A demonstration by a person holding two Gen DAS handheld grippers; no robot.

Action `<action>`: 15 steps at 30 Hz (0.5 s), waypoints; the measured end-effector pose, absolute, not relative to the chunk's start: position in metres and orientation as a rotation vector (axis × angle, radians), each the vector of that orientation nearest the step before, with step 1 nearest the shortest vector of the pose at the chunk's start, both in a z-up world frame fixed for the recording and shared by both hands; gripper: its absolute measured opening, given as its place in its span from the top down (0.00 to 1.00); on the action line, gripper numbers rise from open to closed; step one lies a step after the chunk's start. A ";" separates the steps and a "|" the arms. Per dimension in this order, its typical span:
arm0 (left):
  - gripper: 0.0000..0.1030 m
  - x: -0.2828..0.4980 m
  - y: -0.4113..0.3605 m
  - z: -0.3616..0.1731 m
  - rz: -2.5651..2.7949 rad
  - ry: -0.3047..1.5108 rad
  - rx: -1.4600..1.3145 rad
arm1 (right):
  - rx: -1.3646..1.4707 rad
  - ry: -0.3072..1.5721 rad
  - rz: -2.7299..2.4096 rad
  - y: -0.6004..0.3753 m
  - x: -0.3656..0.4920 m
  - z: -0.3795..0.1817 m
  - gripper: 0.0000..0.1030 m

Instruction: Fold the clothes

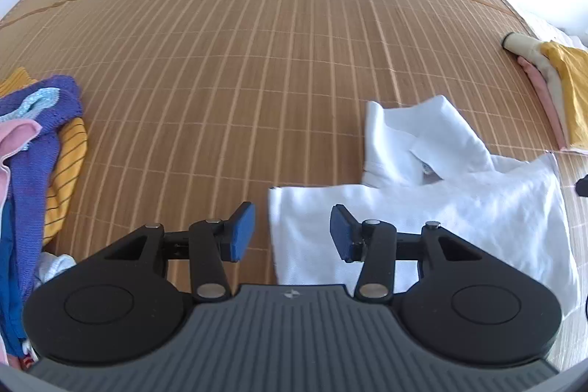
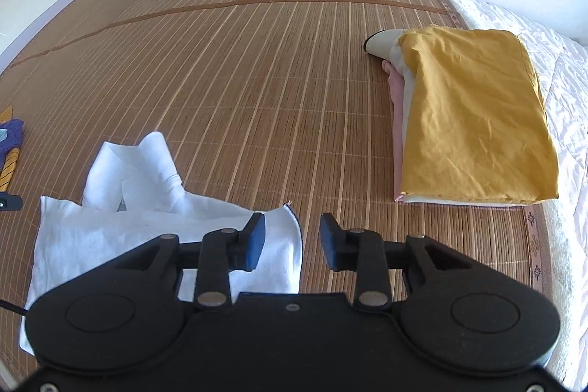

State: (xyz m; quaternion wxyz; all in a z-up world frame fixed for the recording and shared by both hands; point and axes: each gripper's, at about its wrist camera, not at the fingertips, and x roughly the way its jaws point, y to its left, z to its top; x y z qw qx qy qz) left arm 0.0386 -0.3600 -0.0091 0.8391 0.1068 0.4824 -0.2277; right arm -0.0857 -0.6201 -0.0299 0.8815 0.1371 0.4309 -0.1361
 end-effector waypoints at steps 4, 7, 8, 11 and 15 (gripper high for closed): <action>0.50 0.015 -0.387 -0.038 -0.500 1.163 0.170 | 0.324 0.964 -0.114 -0.588 -0.091 -0.050 0.64; 0.50 0.000 -0.388 -0.063 -0.409 1.243 0.154 | 0.277 1.024 -0.069 -0.567 -0.092 -0.070 0.63; 0.50 -0.006 -0.384 -0.069 -0.366 1.257 0.166 | 0.256 1.040 -0.082 -0.565 -0.095 -0.075 0.63; 0.50 -0.019 -0.361 -0.071 -0.289 1.283 0.124 | 0.163 1.074 -0.179 -0.572 -0.115 -0.084 0.61; 0.50 -0.031 -0.327 -0.069 -0.225 1.361 -0.091 | 0.069 1.070 -0.237 -0.578 -0.155 -0.070 0.52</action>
